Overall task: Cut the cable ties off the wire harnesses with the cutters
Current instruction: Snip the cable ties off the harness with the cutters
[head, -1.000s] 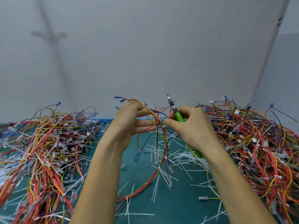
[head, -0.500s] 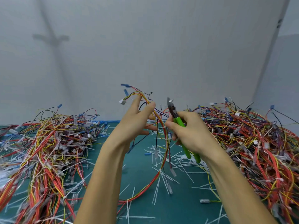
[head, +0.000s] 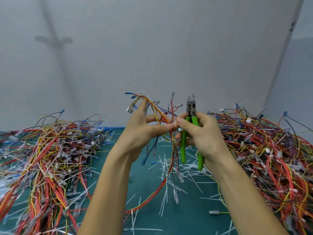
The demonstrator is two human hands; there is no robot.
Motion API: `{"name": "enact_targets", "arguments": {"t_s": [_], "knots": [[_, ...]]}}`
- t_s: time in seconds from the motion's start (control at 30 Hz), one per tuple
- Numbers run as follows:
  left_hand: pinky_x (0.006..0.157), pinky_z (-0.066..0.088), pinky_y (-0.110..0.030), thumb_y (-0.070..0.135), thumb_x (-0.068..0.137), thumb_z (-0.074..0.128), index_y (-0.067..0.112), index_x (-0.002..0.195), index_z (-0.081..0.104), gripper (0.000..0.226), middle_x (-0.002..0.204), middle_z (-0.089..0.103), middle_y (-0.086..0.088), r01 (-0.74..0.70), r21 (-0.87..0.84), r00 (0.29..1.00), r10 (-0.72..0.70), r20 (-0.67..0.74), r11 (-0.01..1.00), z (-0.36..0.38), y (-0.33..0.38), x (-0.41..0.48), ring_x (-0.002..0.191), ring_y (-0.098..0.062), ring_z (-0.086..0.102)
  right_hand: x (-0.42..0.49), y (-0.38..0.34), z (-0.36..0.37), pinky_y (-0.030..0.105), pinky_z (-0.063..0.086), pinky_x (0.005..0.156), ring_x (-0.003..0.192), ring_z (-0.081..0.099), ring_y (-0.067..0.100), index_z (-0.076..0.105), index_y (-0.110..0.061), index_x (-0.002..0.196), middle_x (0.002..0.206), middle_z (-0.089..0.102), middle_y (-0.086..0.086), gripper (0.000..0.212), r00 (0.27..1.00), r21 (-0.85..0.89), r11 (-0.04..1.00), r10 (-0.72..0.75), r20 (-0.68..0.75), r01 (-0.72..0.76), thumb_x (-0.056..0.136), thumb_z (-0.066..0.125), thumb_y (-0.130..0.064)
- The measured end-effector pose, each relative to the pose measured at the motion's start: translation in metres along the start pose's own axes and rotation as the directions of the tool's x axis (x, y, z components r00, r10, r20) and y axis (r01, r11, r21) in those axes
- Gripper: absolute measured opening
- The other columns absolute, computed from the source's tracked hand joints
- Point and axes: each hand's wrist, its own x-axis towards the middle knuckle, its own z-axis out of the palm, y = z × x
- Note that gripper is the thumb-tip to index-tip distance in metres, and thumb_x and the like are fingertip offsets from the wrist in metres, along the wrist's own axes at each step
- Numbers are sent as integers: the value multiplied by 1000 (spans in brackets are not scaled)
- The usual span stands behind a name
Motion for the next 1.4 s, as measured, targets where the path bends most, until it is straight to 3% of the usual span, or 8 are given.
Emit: {"name": "enact_targets", "arguments": {"t_s": [0.2, 0.33, 0.43, 0.67, 0.8, 0.97, 1.13, 1.4], "knots": [[69, 52, -19, -2, 79, 73, 28, 156, 6, 107, 83, 71, -3, -1, -65, 1000, -1, -23, 998, 1, -10, 5, 78, -12, 68, 0, 0, 0, 41, 62, 58, 54, 65, 15, 64, -12, 88, 66, 70, -5, 9, 1000, -9, 1000, 2, -24, -2, 94, 62, -7], [88, 54, -36, -3, 87, 66, 10, 152, 6, 90, 94, 68, -17, -27, -48, 998, 29, 49, 998, 3, -10, 5, 91, -25, 67, -1, -2, 1, 42, 62, 58, 53, 65, 15, 64, -13, 88, 67, 70, -5, 9, 999, -6, 1000, 6, -36, -6, 94, 62, -7], [90, 56, -33, -2, 89, 65, 19, 155, 1, 94, 100, 72, -18, -65, -31, 998, 65, 3, 997, 4, -7, 5, 93, -25, 72, -2, -3, 1, 41, 60, 58, 53, 65, 16, 64, -14, 87, 70, 72, -1, 11, 999, -23, 1000, -1, -38, 0, 95, 62, -6], [88, 53, -53, 12, 88, 71, 27, 154, -14, 109, 72, 69, 0, -80, 158, 995, 89, -50, 984, 8, -9, 5, 77, -14, 72, -2, -7, 0, 45, 60, 58, 53, 63, 17, 63, -12, 91, 80, 75, 1, 6, 999, -53, 999, -8, -38, 6, 96, 60, -12], [74, 53, -17, 6, 86, 71, 21, 154, -14, 110, 84, 76, -11, -147, 110, 976, 162, -148, 983, 7, -8, 6, 80, -21, 75, 1, -7, -1, 48, 59, 60, 52, 65, 21, 67, -17, 89, 86, 72, 0, 18, 996, -104, 994, 8, -94, -18, 97, 58, -31], [81, 55, -19, 0, 91, 63, 20, 154, -13, 101, 92, 76, -9, -127, 55, 962, 136, -237, 990, 3, -7, 6, 84, -20, 75, 0, -8, -3, 37, 55, 63, 51, 67, 17, 66, -22, 80, 80, 68, 1, 43, 976, -392, 911, -184, -118, 124, 92, 50, -60], [76, 52, -14, -2, 91, 62, 19, 155, -11, 99, 81, 75, 0, -115, 73, 967, 129, -221, 991, 5, -8, 7, 79, -14, 74, -3, -10, -4, 44, 56, 66, 58, 66, 24, 69, -14, 75, 66, 67, 7, 59, 988, -634, 760, -66, 138, 139, 89, 42, -64], [72, 47, -9, 3, 90, 65, 21, 155, -3, 96, 70, 74, 8, -108, 135, 968, 136, -212, 985, 5, -10, 7, 83, -10, 74, -4, -1, -1, 48, 55, 70, 65, 67, 29, 66, -11, 74, 67, 66, 9, 67, 989, -789, 598, -39, 145, 139, 90, 36, -68]]}}
